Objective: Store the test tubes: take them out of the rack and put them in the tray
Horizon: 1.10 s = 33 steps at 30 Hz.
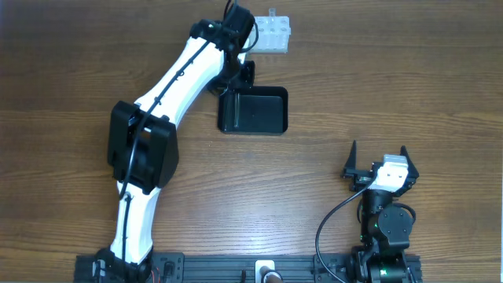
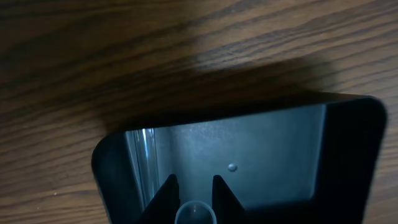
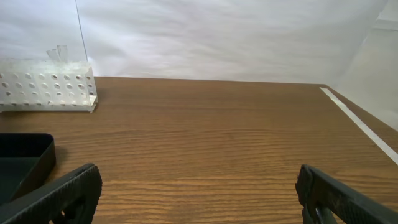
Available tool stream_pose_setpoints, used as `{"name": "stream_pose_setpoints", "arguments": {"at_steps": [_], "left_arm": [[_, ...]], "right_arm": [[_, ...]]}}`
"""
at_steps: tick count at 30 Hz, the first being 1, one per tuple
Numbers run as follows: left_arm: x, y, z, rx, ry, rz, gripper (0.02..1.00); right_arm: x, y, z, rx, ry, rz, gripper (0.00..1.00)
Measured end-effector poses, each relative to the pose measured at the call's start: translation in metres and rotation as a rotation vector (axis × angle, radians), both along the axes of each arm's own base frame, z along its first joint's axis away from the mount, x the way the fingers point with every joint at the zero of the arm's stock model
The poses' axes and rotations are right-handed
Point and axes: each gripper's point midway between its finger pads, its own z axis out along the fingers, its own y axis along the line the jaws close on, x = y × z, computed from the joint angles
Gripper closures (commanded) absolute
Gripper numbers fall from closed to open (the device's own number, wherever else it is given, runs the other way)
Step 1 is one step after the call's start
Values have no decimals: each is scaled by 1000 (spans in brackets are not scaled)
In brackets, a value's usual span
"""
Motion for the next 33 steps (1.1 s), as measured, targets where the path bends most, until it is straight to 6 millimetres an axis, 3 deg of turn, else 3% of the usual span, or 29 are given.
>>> {"name": "stream_pose_setpoints", "arguments": {"at_steps": [15,23,25,28,33], "left_arm": [[1,0,-33,21,44,0,921],[4,-2,-35,15,33,3,904],[4,-2,-37,17,36,3,851],[3,-2,-44,23,50,7,687],[0,0,-58,36,78,14,621]], "right_arm": [[0,0,0,0,0,0,7],[0,0,0,1,0,0,9],[0,0,0,1,0,0,9],[0,0,0,1,0,0,9],[0,0,0,1,0,0,7]]}}
